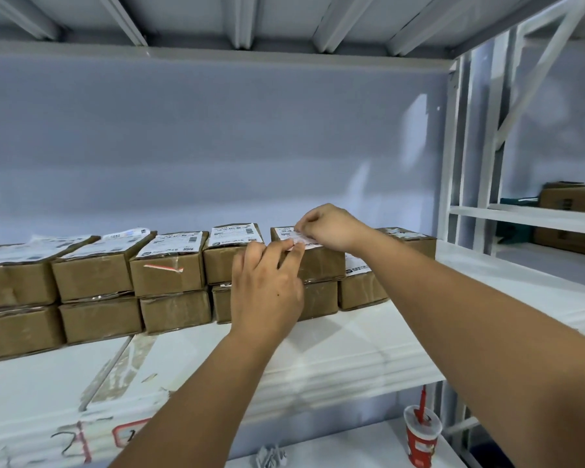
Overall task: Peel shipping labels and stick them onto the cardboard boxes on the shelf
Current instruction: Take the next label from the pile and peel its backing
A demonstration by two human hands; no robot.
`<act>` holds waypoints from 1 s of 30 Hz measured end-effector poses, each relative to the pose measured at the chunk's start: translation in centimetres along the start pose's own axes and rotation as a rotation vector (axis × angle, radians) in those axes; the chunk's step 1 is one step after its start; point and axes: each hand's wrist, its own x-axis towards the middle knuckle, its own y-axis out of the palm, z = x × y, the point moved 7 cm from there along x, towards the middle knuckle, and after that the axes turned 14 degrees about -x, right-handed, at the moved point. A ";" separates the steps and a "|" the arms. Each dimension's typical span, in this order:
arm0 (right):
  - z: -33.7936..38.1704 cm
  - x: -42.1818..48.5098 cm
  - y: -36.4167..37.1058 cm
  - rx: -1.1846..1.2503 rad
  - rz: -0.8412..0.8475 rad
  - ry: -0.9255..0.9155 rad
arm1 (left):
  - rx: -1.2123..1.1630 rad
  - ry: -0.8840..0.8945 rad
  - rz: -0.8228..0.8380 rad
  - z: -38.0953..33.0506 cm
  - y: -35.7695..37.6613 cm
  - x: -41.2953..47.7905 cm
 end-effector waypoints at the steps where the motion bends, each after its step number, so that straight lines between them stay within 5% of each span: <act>1: -0.4 -0.9 -0.3 0.082 -0.044 0.007 | 0.005 0.004 0.001 -0.1 0.0 0.0; 11: -2.3 -5.2 -0.7 0.150 -0.379 -0.129 | 0.093 -0.047 0.127 -0.3 0.2 -0.5; 17: -1.3 -4.3 -0.4 0.036 -0.424 -0.136 | 0.103 -0.069 0.157 -0.1 0.5 -0.5; 21: -0.7 -4.3 0.1 0.088 -0.287 -0.167 | 0.117 -0.084 0.160 0.1 0.6 -0.6; 24: -2.5 -4.3 -0.8 0.207 -0.282 -0.078 | 0.107 -0.092 0.174 0.2 0.7 -0.7; 30: -12.9 -3.2 -4.4 0.131 -0.584 0.334 | 0.099 0.096 0.269 -1.3 1.4 -1.2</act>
